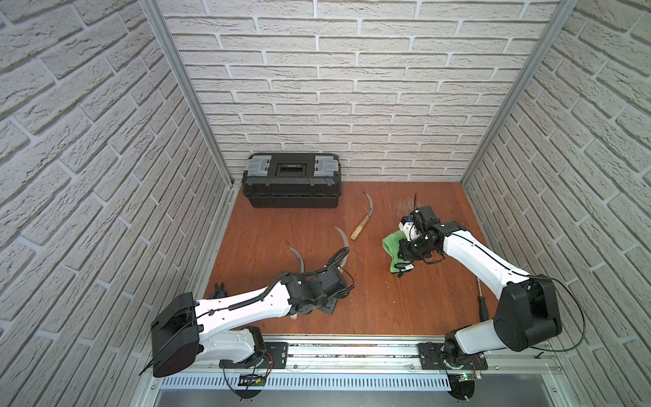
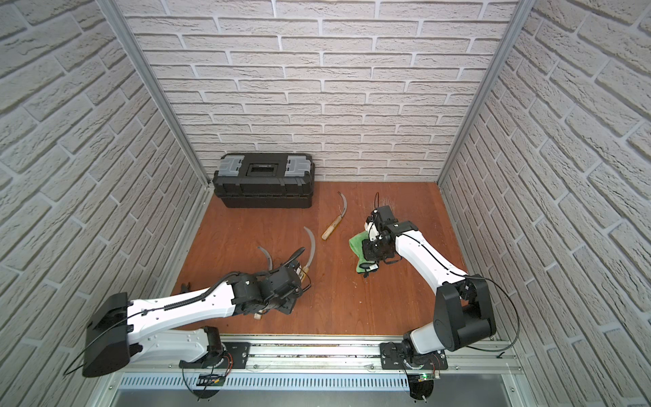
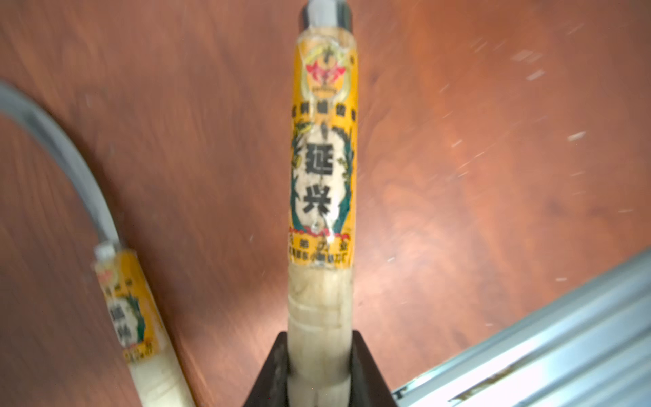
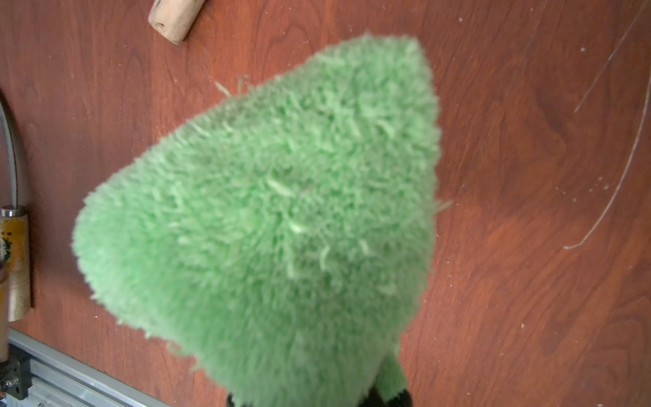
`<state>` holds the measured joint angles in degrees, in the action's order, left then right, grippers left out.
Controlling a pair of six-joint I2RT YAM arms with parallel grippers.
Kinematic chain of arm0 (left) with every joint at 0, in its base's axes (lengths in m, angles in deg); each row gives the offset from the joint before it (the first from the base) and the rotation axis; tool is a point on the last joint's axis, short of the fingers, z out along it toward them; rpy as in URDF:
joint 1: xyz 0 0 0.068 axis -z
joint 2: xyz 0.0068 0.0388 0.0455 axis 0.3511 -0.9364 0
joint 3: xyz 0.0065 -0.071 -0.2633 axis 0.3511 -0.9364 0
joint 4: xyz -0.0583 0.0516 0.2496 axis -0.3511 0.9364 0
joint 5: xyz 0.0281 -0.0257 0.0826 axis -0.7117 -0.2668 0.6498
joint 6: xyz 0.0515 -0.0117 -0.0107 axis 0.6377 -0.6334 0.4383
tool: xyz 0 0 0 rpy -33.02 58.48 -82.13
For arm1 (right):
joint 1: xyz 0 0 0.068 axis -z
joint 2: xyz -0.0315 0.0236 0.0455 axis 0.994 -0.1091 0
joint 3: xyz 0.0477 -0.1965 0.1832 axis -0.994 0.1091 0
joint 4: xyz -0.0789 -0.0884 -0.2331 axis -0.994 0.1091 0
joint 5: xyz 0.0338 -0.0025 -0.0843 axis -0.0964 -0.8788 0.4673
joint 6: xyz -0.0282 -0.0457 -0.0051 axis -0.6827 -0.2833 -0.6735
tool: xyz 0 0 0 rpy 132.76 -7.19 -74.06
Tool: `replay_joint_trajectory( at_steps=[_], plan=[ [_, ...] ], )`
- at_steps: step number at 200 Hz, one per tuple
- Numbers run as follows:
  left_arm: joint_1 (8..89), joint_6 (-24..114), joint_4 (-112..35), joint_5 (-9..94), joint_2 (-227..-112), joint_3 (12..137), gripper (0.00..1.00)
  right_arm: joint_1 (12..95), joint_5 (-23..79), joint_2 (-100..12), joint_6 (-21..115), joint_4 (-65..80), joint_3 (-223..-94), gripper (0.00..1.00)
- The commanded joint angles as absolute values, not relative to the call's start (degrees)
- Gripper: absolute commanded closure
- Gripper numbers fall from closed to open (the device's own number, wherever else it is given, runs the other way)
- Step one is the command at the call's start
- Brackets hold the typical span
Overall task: Wipe small sickles with rags
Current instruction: Pick up the small sickle from the center of the board.
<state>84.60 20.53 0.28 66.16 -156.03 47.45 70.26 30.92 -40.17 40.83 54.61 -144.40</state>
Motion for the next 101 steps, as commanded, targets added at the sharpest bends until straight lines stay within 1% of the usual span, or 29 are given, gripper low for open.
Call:
replay_joint_trajectory(
  at_steps=[1,33,51,72,101],
  plan=[
    [83.8,30.9,-2.6,66.1,-160.0,52.5,1.00,71.0,32.5,-40.0,40.7,55.8,-145.7,0.97],
    [81.5,41.0,-6.5,60.7,-171.8,60.7,1.00,72.7,35.0,-38.1,40.0,59.9,-146.6,0.97],
    [79.0,44.2,-9.7,55.7,-178.5,64.8,1.00,73.6,36.8,-36.4,39.6,62.4,-146.7,0.97],
    [77.5,47.8,-9.7,53.7,-185.7,71.0,1.00,74.8,38.8,-34.7,39.4,65.1,-146.7,0.98],
    [75.9,51.3,-11.8,49.1,-193.0,76.6,1.00,76.2,39.7,-33.2,38.9,66.7,-146.5,0.97]
  ],
)
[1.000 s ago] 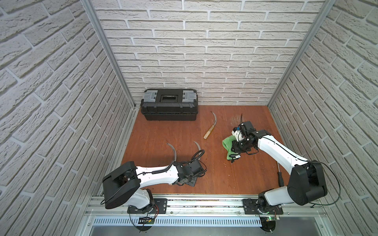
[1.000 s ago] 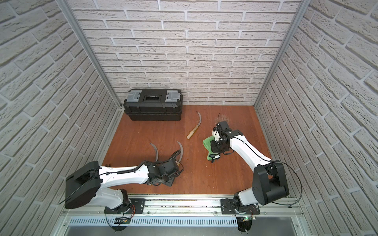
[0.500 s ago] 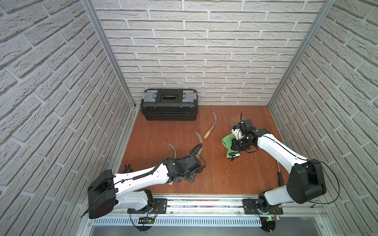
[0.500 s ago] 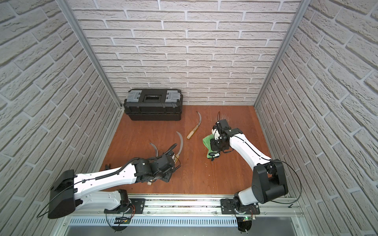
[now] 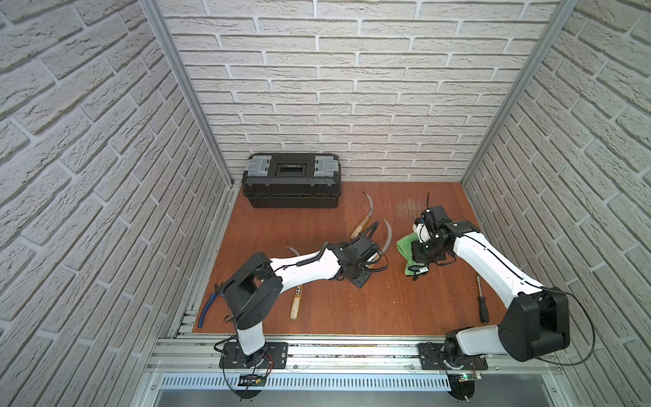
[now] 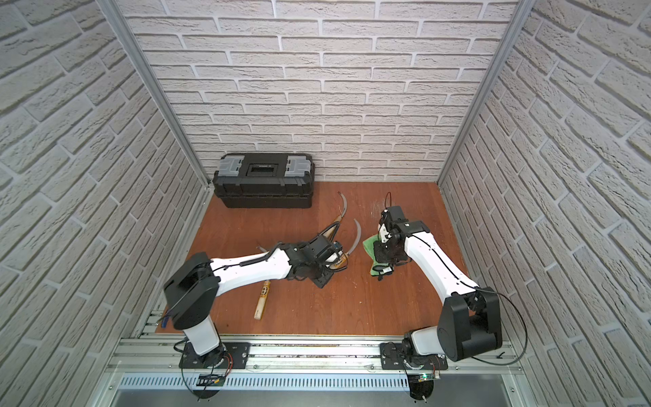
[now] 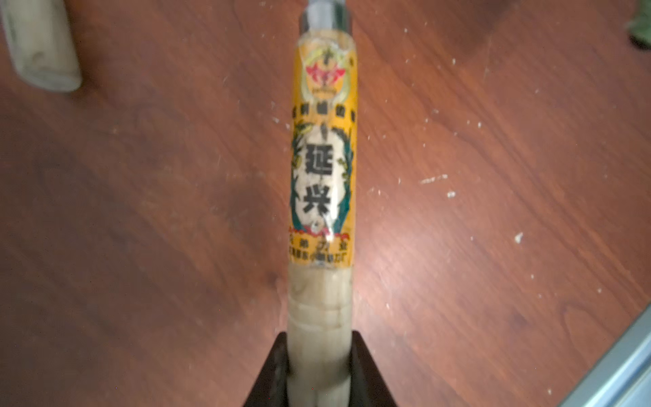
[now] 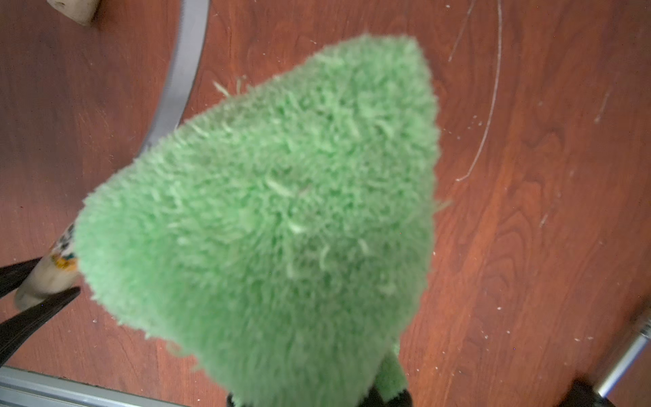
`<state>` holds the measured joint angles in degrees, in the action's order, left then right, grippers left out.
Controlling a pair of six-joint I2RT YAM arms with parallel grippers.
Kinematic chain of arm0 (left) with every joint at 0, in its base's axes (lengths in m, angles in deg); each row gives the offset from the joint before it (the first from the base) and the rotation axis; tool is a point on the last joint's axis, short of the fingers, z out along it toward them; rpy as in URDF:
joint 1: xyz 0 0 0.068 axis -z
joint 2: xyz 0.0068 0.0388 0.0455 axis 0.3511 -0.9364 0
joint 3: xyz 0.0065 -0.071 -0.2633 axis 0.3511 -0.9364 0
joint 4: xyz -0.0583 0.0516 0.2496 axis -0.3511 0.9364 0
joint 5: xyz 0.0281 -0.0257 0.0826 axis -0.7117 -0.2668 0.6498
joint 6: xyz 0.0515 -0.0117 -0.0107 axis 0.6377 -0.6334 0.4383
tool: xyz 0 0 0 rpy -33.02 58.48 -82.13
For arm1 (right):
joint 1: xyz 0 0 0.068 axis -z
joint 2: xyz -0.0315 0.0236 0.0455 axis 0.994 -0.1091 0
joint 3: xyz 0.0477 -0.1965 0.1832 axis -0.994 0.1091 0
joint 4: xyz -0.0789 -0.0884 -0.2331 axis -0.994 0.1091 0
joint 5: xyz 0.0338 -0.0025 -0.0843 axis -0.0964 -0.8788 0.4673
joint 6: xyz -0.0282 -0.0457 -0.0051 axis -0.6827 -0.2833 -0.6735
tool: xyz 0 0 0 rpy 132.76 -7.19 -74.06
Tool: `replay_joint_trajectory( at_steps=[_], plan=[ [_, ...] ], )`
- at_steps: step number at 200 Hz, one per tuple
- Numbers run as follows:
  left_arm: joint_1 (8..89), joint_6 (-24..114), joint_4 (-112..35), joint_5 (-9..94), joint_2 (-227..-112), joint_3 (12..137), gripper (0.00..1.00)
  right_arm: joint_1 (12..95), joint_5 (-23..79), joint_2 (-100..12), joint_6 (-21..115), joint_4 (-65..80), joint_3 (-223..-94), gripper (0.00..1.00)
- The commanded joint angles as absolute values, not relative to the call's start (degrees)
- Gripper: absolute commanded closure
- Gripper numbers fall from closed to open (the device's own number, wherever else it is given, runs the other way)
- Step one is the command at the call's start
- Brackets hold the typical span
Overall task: Wipe small sickles with rags
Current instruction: Pick up the small sickle from the center of the board, then place the small sickle at the center of the board.
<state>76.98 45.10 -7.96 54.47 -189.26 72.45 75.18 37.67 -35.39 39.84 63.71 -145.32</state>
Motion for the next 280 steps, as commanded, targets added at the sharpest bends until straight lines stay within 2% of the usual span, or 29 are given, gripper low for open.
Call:
replay_joint_trajectory(
  at_steps=[1,42,118,193,226,280],
  plan=[
    [75.9,51.5,-11.9,49.0,-193.2,76.8,1.00,76.2,39.7,-33.1,38.9,66.7,-146.5,0.97],
    [75.2,55.8,-14.4,43.9,-200.9,82.0,1.00,77.2,39.4,-33.4,38.5,66.9,-146.5,0.97],
    [74.9,56.6,-16.4,43.4,-209.0,86.6,1.00,77.4,38.0,-35.3,38.4,65.1,-145.7,0.98],
    [74.9,54.9,-20.2,44.4,-207.7,83.0,0.74,77.4,35.0,-37.8,38.2,63.9,-145.7,0.98],
    [74.9,53.7,-22.7,44.9,-206.1,80.1,0.69,77.4,35.1,-37.9,38.2,63.7,-146.0,0.97],
    [75.2,52.3,-24.1,45.9,-204.4,77.9,0.67,77.4,34.5,-38.5,38.0,63.0,-145.8,0.97]
  ],
)
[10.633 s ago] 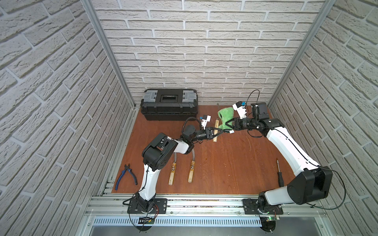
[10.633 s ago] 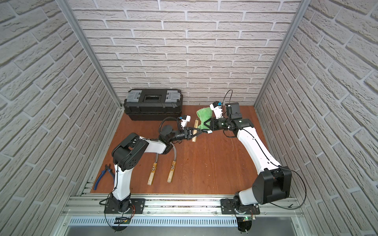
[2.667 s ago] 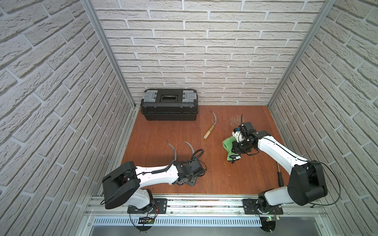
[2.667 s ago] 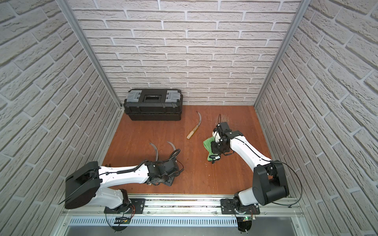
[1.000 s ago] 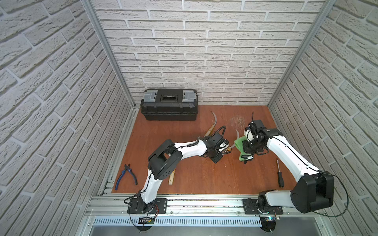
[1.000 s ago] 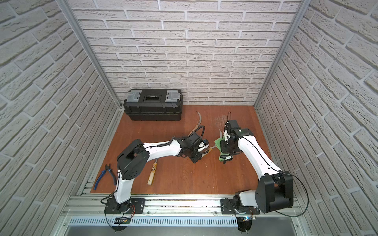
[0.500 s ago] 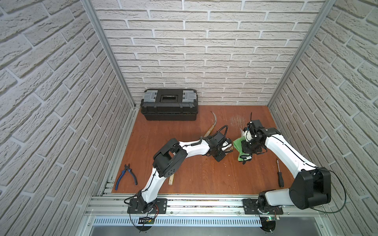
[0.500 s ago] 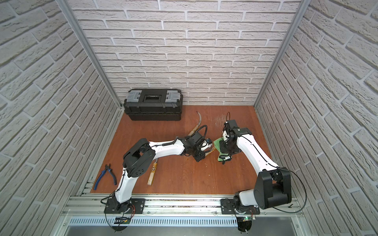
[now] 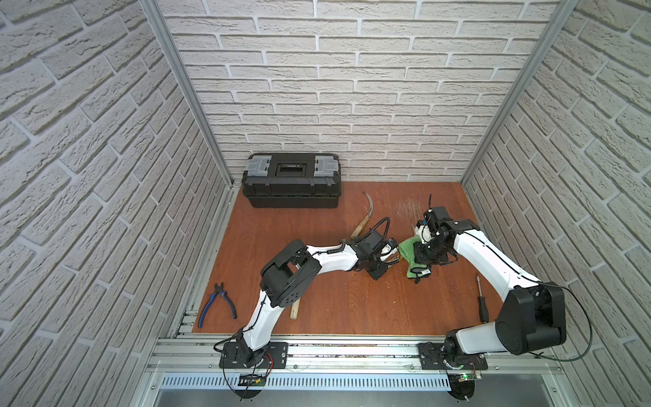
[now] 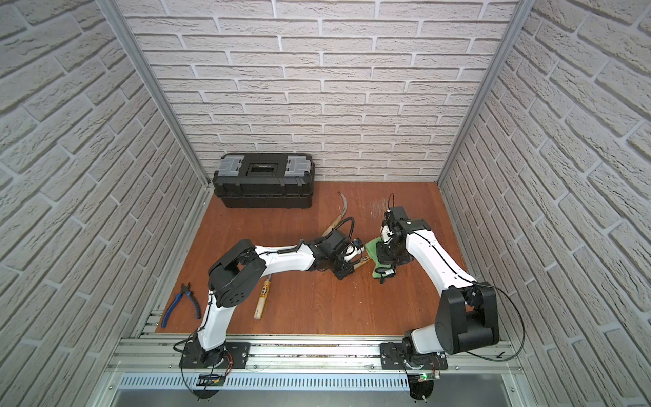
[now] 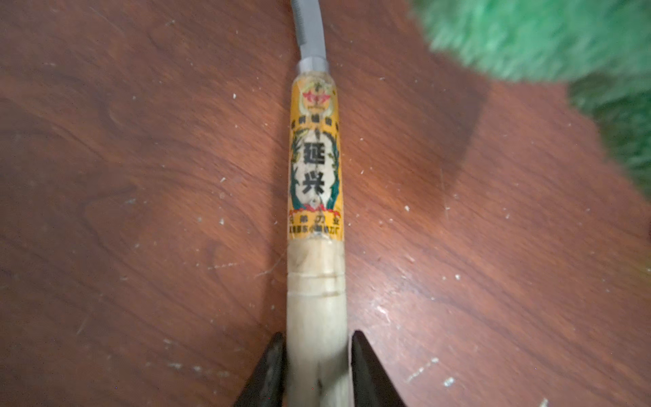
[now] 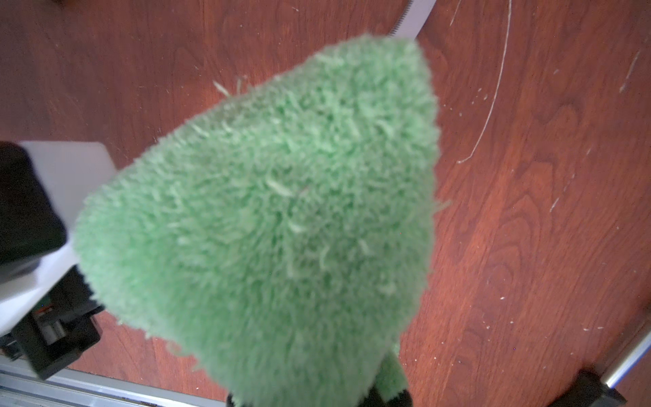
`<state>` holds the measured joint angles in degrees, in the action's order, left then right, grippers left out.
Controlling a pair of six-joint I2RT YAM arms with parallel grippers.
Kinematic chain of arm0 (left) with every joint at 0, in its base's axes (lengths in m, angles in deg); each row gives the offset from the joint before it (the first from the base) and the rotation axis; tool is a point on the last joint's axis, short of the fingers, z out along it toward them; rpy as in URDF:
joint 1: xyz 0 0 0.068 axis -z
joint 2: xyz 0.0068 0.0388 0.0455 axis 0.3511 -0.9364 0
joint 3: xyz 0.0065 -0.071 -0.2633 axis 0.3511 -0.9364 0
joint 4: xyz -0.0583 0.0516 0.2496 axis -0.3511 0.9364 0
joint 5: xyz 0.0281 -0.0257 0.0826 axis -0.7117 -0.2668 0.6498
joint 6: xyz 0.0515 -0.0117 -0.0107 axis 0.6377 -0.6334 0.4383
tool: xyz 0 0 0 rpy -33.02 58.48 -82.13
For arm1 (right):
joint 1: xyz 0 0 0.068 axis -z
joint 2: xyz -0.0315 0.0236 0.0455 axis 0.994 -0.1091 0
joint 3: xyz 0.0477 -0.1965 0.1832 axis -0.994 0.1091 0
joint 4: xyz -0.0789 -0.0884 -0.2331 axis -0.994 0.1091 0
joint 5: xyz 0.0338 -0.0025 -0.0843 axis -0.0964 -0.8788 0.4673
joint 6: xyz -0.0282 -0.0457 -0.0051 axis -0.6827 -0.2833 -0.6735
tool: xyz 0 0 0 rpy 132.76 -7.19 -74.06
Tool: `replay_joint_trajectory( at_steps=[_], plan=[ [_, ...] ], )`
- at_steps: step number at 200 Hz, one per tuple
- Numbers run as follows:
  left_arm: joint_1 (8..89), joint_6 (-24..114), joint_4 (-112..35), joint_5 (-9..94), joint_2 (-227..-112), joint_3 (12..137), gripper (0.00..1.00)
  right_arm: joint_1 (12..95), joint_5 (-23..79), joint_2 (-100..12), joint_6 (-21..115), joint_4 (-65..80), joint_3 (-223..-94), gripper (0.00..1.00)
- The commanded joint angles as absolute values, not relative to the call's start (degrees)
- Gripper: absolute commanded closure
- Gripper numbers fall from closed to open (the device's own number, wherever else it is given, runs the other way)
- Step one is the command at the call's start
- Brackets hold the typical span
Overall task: Wipe small sickles with rags
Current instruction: Place the small sickle at the center of the board.
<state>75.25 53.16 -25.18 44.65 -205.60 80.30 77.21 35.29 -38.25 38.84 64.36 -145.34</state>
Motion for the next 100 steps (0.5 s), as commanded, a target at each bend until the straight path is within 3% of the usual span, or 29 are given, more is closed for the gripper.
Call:
replay_joint_trajectory(
  at_steps=[1,77,100],
  plan=[
    [75.1,52.3,-24.1,45.9,-204.3,77.9,0.67,77.4,34.5,-38.5,38.0,63.0,-145.8,0.97],
    [75.5,48.8,-33.2,45.7,-202.3,72.0,0.66,77.4,38.0,-46.3,34.9,66.7,-153.6,0.97],
    [75.5,47.7,-37.3,46.2,-201.9,69.2,0.70,77.4,38.5,-50.0,34.9,66.9,-155.5,0.97]
  ],
)
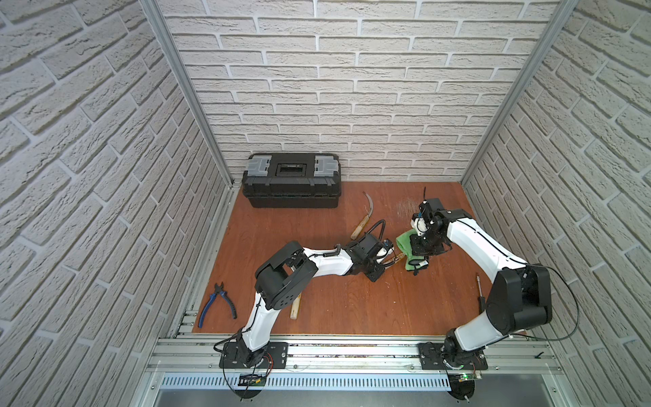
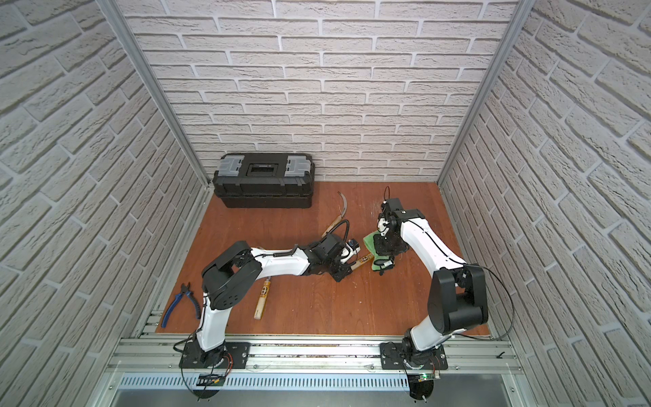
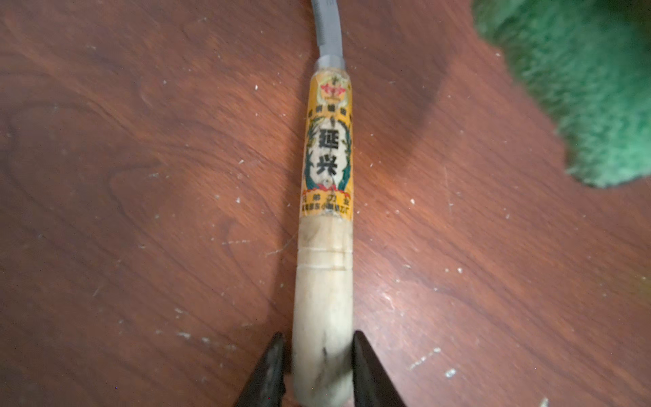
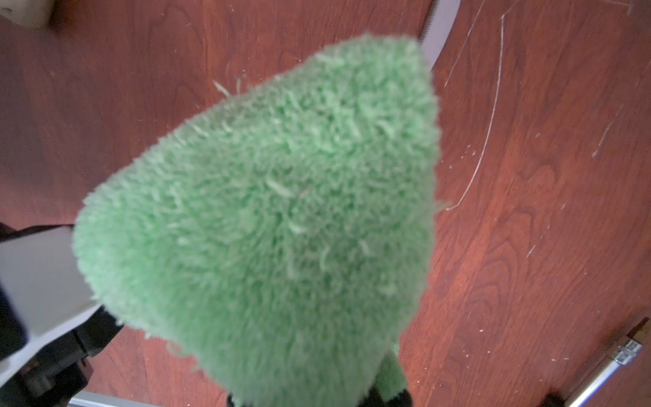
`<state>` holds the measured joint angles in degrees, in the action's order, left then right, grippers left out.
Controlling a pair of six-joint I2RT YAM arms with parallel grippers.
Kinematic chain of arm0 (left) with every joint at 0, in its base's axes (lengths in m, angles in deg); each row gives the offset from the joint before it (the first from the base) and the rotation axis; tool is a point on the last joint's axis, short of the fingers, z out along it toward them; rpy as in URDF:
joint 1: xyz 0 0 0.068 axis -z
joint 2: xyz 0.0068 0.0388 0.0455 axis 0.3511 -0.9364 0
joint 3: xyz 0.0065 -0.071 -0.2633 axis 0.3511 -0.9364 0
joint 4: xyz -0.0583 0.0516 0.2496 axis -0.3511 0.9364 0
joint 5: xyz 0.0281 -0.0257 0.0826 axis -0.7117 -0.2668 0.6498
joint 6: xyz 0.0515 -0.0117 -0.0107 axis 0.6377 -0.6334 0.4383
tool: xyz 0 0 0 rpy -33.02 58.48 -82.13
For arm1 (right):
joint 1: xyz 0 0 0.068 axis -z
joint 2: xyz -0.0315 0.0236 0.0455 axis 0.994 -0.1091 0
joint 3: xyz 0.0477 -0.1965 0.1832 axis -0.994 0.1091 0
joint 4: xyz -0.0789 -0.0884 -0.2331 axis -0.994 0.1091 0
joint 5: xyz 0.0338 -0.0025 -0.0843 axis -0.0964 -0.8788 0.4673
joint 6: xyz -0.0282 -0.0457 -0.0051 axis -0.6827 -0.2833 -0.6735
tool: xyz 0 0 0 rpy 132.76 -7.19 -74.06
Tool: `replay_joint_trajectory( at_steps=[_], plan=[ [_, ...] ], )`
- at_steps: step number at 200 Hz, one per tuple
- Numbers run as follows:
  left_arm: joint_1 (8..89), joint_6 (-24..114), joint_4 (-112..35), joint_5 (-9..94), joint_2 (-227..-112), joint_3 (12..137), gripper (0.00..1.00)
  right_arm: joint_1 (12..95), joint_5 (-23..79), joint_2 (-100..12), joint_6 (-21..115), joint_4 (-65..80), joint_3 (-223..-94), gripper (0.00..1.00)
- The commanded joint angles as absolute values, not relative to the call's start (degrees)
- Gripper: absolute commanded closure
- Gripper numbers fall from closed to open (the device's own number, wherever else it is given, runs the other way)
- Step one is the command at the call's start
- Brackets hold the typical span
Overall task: Wipe small sickles with rags
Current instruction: Place the small sickle at the center of the board, then wipe the small sickle at the center of the board.
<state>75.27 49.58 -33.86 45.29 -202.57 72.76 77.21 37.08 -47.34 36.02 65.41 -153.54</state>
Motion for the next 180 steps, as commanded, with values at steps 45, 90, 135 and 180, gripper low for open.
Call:
replay_joint_trajectory(
  at_steps=[45,90,135,180],
  plan=[
    [75.5,46.5,-43.9,45.8,-201.7,65.1,0.85,77.4,37.0,-57.4,35.9,67.4,-159.5,0.98],
    [75.6,46.4,-46.3,44.9,-202.8,64.8,1.00,76.9,37.1,-62.7,35.7,68.2,-163.1,0.97],
    [75.6,46.7,-47.9,44.3,-202.8,64.6,1.00,75.1,36.3,-67.9,34.8,68.0,-164.2,0.97],
    [75.6,46.9,-49.6,43.7,-203.1,64.2,1.00,70.7,32.8,-68.4,36.0,64.9,-159.4,0.98]
  ],
)
